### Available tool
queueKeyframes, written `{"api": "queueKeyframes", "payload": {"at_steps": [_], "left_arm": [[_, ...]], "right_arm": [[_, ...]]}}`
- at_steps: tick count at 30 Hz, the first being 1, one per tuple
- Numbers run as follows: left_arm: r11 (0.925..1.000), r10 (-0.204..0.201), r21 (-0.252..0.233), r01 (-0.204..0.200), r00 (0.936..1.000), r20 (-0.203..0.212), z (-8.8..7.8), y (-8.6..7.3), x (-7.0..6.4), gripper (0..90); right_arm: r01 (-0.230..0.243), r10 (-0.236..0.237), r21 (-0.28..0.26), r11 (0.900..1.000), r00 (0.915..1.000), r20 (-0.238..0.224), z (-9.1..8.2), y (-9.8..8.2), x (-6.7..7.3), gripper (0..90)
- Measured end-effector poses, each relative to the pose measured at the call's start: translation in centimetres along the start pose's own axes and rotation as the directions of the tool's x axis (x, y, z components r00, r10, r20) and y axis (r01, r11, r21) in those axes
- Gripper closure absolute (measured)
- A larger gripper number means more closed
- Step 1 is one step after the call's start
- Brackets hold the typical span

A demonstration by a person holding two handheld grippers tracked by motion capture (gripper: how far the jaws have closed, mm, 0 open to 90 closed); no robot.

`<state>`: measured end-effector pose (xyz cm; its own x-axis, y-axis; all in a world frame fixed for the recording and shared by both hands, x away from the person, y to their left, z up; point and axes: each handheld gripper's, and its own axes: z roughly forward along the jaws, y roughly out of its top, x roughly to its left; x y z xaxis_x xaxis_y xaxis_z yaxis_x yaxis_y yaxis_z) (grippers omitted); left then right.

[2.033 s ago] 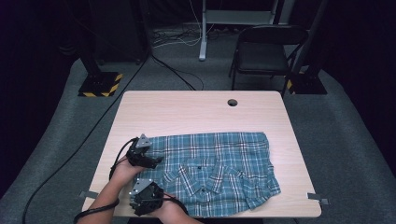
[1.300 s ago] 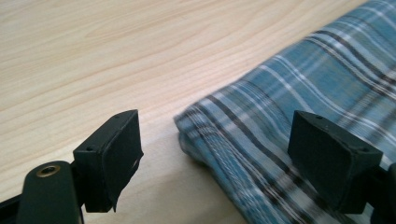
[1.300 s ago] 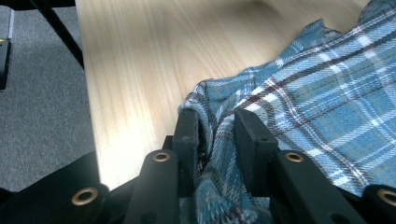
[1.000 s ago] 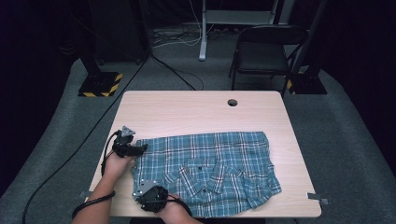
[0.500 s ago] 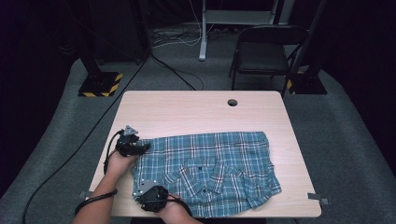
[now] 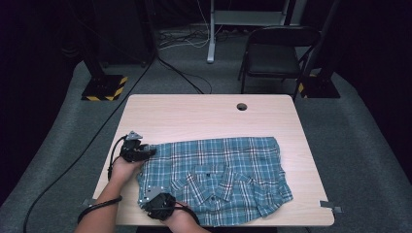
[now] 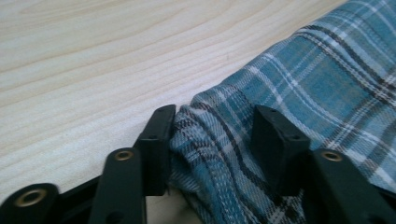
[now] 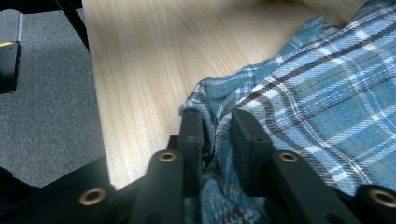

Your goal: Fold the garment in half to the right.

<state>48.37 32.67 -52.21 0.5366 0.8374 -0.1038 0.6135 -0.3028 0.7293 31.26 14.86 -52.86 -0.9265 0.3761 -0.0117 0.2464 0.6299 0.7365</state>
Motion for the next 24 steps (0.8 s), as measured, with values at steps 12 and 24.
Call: {"api": "queueKeyframes", "payload": {"at_steps": [12,24], "left_arm": [[0.9989,-0.006,-0.046,0.007,0.9995,0.032,-1.8,1.6,-0.8,73.6],[0.9957,0.091,-0.002,-0.092,0.9874,-0.129,-14.2,8.7,-0.3,73.4]], "right_arm": [[0.03,-0.03,-0.019,0.999,0.9994,-0.018,-1.6,1.0,-0.3,83.2],[0.086,-0.116,-0.281,0.956,0.9886,-0.095,-6.2,9.3,1.3,83.3]]}}
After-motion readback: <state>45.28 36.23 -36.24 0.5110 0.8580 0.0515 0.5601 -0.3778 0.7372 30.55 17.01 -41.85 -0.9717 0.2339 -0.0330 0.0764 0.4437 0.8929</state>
